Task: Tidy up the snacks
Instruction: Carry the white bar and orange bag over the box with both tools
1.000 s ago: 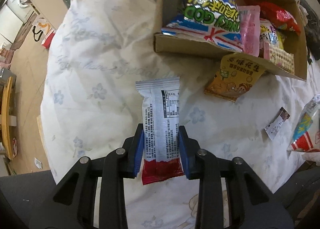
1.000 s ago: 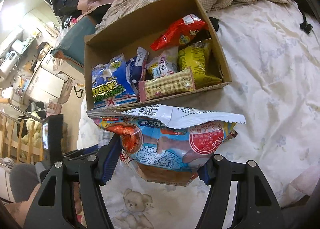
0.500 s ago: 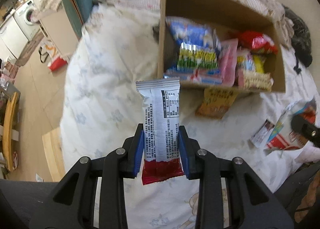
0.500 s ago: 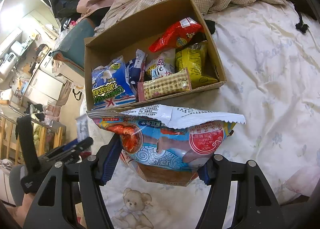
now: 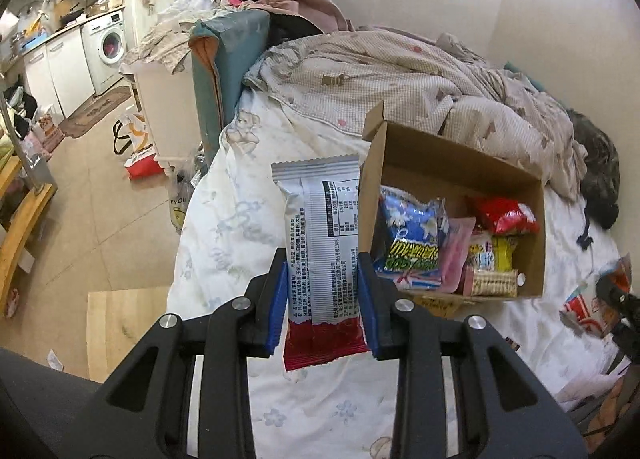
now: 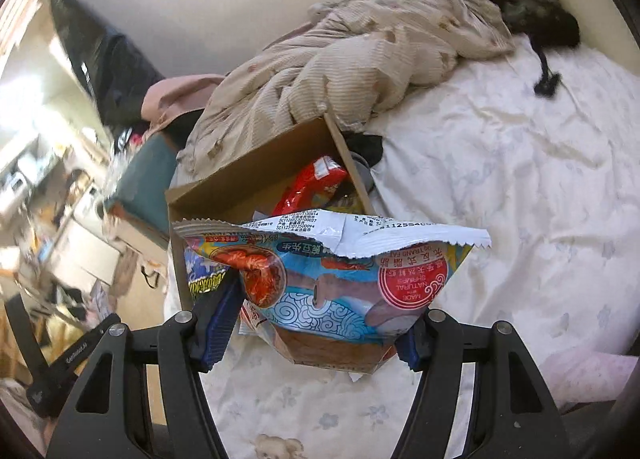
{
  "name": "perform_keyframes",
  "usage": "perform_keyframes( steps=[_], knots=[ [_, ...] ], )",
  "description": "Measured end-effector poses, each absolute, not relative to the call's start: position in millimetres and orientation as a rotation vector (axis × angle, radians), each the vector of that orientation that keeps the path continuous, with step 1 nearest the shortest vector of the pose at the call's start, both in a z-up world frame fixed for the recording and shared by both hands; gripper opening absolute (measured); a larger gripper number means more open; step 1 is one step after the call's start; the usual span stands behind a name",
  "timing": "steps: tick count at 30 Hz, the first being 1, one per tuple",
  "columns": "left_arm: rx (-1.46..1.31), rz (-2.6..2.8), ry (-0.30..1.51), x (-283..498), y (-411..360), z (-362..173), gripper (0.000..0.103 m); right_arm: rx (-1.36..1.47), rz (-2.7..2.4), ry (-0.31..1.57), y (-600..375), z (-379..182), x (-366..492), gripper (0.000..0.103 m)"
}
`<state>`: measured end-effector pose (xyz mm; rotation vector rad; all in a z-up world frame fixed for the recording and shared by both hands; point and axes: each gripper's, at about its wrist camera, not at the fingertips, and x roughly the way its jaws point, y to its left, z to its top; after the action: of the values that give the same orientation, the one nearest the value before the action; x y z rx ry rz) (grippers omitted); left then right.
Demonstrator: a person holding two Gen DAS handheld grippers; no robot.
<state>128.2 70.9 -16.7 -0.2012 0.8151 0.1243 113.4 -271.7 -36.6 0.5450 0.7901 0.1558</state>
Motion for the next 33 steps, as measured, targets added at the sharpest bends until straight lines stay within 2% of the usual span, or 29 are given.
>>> perform_keyframes(
  steps=[6, 18, 33],
  knots=[
    [-0.222, 0.052, 0.860, 149.2, 59.3, -11.9, 0.028, 0.568, 0.150, 0.825, -273.8, -41.2, 127.9, 0.068],
    [-0.075, -0.115, 0.874, 215.5, 2.6, 4.3, 0.028, 0.475, 0.209, 0.823, -247.3, -28.8, 188.0, 0.068],
    [0.028, -0.174, 0.968, 289.4, -55.1, -39.1, 0.028, 0.445, 0.305, 1.002, -216.7, -74.4, 264.6, 0.070]
  ],
)
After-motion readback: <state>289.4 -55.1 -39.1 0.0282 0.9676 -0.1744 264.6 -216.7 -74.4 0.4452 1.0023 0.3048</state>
